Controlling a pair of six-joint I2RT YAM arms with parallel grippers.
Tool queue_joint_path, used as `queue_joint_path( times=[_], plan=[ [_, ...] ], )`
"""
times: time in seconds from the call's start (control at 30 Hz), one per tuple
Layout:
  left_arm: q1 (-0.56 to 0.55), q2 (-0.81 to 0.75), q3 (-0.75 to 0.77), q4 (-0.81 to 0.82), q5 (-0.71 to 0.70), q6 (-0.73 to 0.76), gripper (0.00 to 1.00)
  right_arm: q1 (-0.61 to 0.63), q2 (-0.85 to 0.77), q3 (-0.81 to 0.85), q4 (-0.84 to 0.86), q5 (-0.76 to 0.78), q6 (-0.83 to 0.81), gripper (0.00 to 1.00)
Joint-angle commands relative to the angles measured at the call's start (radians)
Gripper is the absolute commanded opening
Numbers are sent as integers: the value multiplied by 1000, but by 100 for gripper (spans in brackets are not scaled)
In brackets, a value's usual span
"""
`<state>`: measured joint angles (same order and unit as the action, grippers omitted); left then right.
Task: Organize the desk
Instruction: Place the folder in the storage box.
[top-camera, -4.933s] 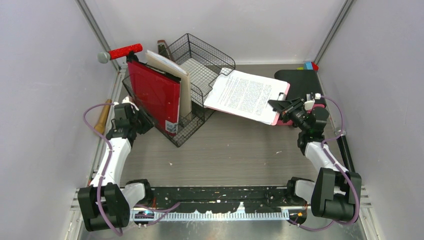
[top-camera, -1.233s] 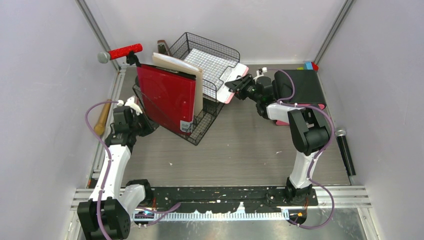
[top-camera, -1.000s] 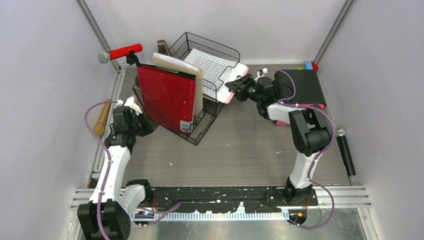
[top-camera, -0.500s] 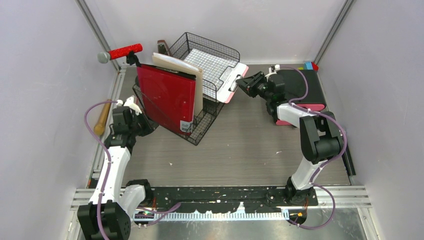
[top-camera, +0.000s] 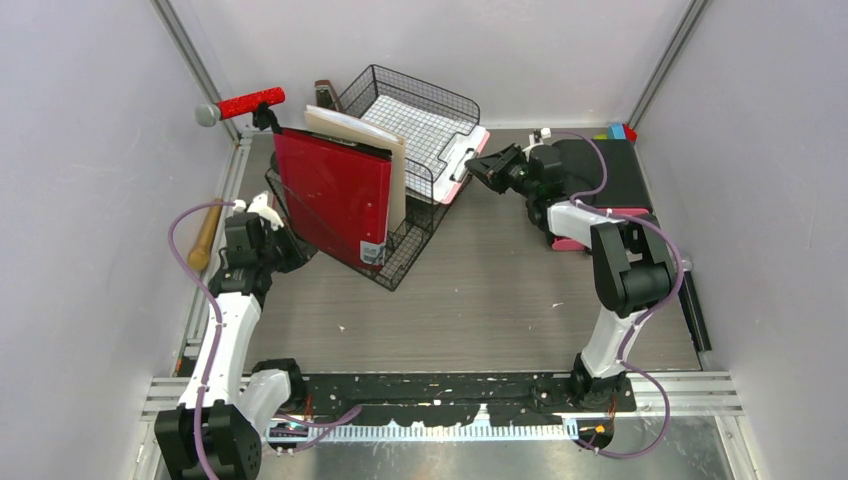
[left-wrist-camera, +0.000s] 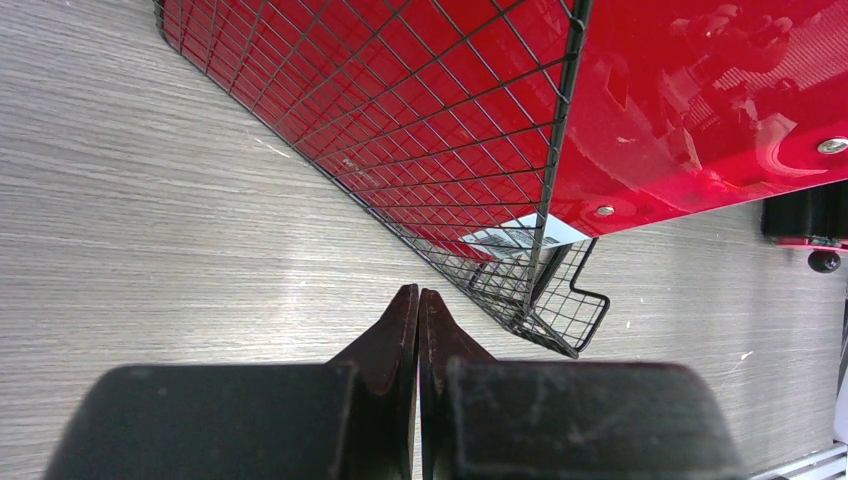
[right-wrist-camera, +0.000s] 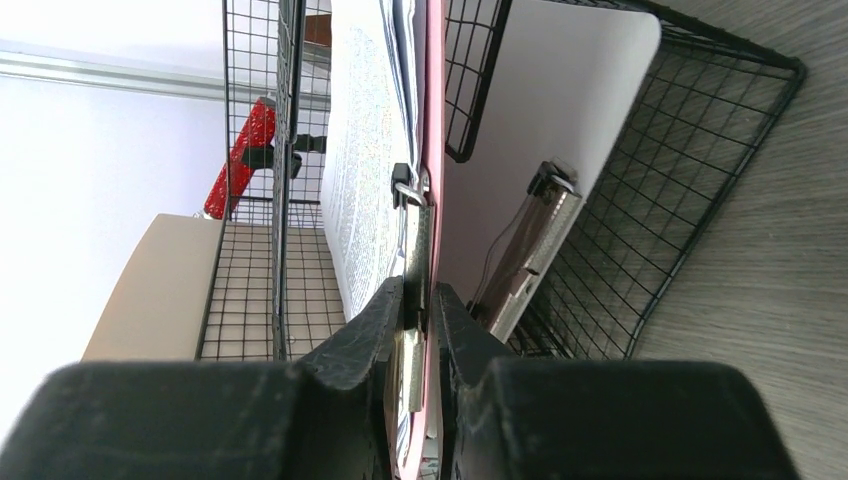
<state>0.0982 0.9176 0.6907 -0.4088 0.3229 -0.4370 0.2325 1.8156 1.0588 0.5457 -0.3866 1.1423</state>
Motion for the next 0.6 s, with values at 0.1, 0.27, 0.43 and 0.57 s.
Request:
queue_joint_path(
  times=[0.1, 0.27, 0.43, 0.57],
  plan=[
    [-4, -11, 11, 36, 16, 11, 0, 38, 64, 89, 56, -3, -1, 0],
    [-3, -11, 10, 38, 19, 12, 0, 51, 92, 110, 58, -11, 6, 0],
    [-3, -11, 9, 41, 21, 12, 0, 59, 110, 121, 62, -15, 16, 0],
    [-3, -14, 9, 41, 22, 12, 0, 71, 124, 131, 64, -21, 20, 1]
  ],
)
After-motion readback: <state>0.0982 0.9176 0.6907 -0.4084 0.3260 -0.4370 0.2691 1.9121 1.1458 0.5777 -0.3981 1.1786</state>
